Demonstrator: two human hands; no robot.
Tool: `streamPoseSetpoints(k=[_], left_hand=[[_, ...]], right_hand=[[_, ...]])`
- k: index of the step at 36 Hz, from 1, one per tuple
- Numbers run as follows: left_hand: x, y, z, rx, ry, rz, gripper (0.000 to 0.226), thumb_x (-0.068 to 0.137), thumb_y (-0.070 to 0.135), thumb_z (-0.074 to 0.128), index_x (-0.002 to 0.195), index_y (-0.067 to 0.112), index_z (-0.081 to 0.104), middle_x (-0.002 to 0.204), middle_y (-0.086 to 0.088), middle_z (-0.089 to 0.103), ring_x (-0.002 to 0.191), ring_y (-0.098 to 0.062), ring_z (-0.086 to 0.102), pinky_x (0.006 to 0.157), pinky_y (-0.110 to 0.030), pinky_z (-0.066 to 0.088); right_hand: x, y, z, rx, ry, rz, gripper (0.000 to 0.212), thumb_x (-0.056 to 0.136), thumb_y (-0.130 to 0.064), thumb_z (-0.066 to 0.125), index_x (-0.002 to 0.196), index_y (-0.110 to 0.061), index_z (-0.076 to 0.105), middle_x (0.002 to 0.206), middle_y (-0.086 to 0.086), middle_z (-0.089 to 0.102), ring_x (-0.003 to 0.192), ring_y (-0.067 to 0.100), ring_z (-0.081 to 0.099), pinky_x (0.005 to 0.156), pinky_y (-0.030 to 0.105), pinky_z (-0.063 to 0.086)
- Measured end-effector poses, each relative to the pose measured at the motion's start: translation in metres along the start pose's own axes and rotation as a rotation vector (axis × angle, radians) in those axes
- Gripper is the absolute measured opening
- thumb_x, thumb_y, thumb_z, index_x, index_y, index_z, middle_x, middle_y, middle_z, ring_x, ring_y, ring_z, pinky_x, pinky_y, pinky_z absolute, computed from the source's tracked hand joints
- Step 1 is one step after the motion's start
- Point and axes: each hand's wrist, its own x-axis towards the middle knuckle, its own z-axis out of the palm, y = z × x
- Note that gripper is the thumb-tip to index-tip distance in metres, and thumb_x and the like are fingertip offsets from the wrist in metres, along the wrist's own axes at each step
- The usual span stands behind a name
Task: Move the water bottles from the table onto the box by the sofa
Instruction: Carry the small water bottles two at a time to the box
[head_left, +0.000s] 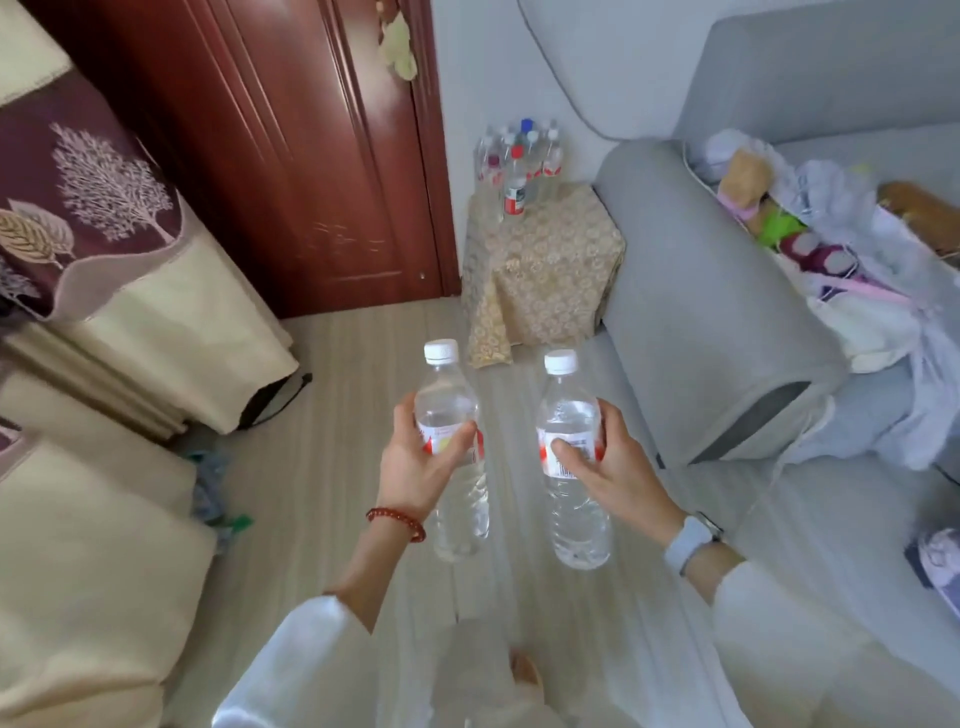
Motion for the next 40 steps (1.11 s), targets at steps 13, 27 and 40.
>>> streamPoseSetpoints(k=[13,27,40], left_hand=[[0.317,0.034,0.077,0.001,-0.090,0.038,0.068,0.071,0.047,0.069,0.126,0.023,0.037,0.096,0.007,0.063,0.087,-0.016,0.062,0.079,-0.031,0.049],[0.580,0.098,0.185,-0.016,-0.227,-0.013,0.065,0.074,0.030,0.073,0.126,0.019,0.037,0.102,0.011,0.056,0.090,-0.015,0.057,0.074,-0.022,0.040],[0.755,0.081,0.361,0.055,-0.281,-0.187,0.072,0.064,0.017,0.080,0.120,0.021,0.036,0.102,0.012,0.050,0.096,-0.019,0.052,0.078,-0.026,0.043]], right_hand=[[0.314,-0.025,-0.011,0.032,0.025,0.012,0.061,0.077,-0.039,0.068,0.125,-0.023,0.034,0.098,0.002,0.064,0.088,0.017,0.063,0.083,0.039,0.050],[0.582,-0.024,-0.056,0.148,0.070,0.183,0.062,0.074,-0.028,0.072,0.124,-0.023,0.036,0.111,-0.006,0.059,0.096,0.013,0.062,0.090,0.036,0.050],[0.833,0.073,-0.090,-0.095,-0.208,0.171,0.077,0.069,-0.023,0.078,0.128,-0.012,0.031,0.116,0.000,0.047,0.102,0.016,0.048,0.081,0.021,0.035]])
